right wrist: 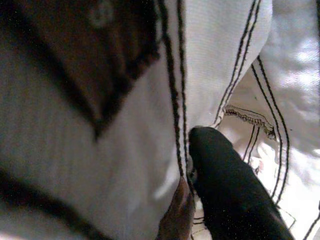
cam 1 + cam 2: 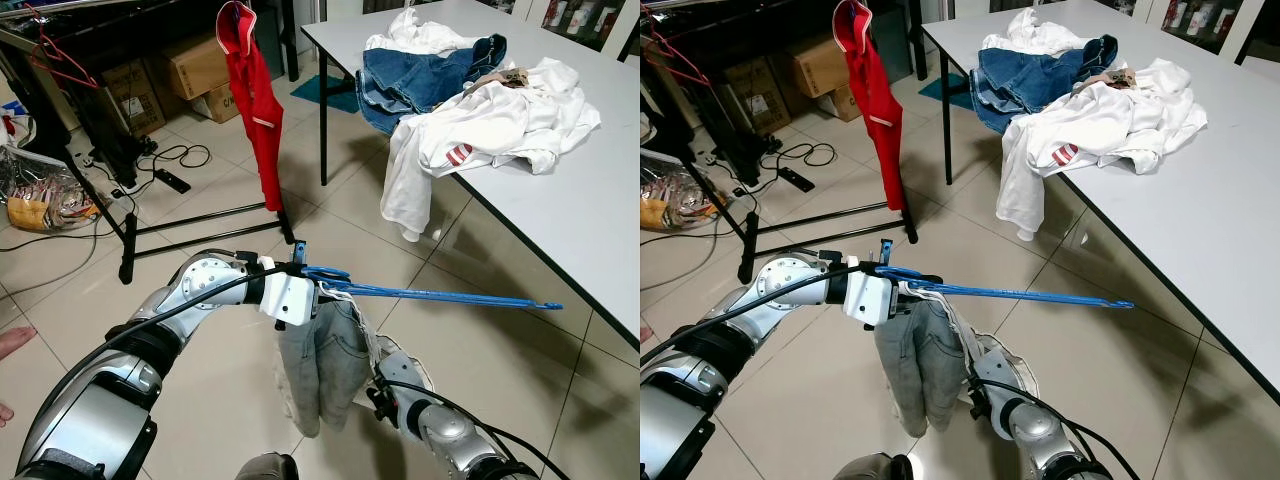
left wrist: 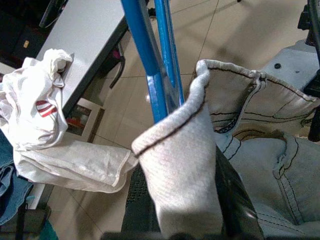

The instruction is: Hang hanger

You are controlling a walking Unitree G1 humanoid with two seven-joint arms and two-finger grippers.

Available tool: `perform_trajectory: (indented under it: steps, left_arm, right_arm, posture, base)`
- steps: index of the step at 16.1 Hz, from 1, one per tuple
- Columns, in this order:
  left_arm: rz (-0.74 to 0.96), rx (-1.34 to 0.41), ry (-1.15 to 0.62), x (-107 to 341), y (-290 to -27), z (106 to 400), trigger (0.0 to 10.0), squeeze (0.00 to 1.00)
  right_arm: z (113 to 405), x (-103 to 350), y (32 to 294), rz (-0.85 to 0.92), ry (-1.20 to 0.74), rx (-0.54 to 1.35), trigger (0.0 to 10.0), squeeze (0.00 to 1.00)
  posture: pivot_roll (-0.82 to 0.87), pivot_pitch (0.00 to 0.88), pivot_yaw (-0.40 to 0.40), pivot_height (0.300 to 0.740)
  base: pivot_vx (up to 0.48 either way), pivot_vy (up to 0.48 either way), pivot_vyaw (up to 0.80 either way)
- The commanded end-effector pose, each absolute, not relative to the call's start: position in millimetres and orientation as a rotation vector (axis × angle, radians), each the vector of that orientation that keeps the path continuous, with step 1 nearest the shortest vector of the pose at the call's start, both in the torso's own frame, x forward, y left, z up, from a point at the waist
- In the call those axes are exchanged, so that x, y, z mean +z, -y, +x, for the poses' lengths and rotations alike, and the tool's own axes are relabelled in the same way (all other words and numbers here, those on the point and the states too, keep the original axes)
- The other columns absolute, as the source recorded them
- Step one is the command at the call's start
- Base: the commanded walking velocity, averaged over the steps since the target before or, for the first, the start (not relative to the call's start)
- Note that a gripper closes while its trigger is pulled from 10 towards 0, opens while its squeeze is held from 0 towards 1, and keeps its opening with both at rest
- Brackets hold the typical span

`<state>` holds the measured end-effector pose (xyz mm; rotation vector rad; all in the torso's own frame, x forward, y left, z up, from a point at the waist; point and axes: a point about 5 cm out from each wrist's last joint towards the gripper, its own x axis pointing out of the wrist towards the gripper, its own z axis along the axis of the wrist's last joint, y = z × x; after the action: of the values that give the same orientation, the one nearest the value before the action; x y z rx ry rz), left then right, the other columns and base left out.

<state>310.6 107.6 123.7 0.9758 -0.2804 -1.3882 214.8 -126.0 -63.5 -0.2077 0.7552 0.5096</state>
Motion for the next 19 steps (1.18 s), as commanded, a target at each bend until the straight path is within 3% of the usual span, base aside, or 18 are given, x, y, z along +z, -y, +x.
perform_trajectory:
  steps: [1, 11, 14, 19]
  left_arm:
    - [0.969, -1.347, 0.334, 136, -110, 314, 0.0, 0.00]
    - [0.963, -1.345, 0.297, 128, -113, 312, 0.0, 0.00]
    - [0.944, -1.347, 0.247, 118, -117, 309, 0.0, 0.00]
    - [0.894, -1.436, 0.013, 86, -130, 293, 0.0, 0.00]
  right_arm:
    - [207, -68, 129, -0.205, -0.781, 0.501, 0.0, 0.00]
    - [209, -66, 139, -0.192, -0.763, 0.465, 0.0, 0.00]
    - [215, -62, 148, -0.269, -0.719, 0.433, 0.0, 0.00]
    - [240, -42, 175, -0.435, -0.563, 0.250, 0.0, 0.00]
  posture:
    - [0.05, 0.000, 0.094, 0.740]
    - [0.03, 0.000, 0.089, 0.740]
    - [0.04, 0.000, 0.088, 0.740]
    - [0.03, 0.000, 0.090, 0.740]
  base:
    - [0.000, 0.000, 0.00]
    - [0.000, 0.000, 0.00]
    - [0.000, 0.000, 0.00]
    - [0.000, 0.000, 0.00]
